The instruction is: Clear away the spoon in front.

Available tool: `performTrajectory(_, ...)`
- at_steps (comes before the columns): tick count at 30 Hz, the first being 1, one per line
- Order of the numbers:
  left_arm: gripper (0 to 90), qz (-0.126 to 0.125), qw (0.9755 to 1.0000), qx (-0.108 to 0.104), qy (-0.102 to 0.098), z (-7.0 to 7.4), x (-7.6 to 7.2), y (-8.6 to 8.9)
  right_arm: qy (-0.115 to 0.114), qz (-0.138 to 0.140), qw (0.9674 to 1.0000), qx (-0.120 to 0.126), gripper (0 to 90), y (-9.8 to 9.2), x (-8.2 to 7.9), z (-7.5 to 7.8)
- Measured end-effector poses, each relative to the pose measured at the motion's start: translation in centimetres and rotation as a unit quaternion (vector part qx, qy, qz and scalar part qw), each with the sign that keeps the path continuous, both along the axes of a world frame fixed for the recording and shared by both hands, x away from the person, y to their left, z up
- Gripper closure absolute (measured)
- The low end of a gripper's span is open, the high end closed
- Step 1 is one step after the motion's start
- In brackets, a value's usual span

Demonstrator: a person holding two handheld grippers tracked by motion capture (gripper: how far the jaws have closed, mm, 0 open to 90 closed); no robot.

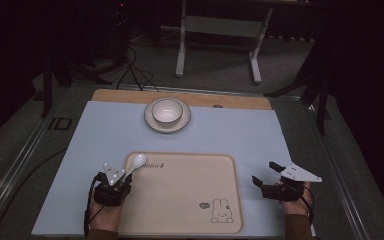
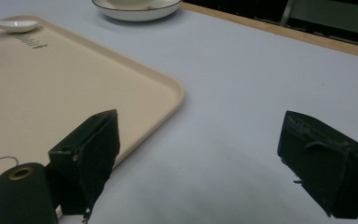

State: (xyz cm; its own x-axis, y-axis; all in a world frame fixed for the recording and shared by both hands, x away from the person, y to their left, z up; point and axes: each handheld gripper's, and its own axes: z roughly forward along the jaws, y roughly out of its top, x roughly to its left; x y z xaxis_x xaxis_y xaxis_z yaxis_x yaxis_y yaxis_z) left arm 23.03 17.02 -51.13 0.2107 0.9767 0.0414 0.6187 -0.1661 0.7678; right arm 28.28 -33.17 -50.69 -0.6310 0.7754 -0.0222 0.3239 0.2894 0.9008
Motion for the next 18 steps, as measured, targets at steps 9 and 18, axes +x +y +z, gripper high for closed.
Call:
performTrajectory(9,72.5,-0.003,0.9999,-0.014,0.007,-0.35,-0.59,-0.17,0.000,0.000,1.0000,0.001,12.4,-0.02,-0.02,0.03)
performTrajectory(18,72.7,0.001,0.9996,-0.022,0.016,-0.59,-0.49,-0.10,0.001,0.001,1.0000,0.000,12.5,0.02,-0.03,0.03)
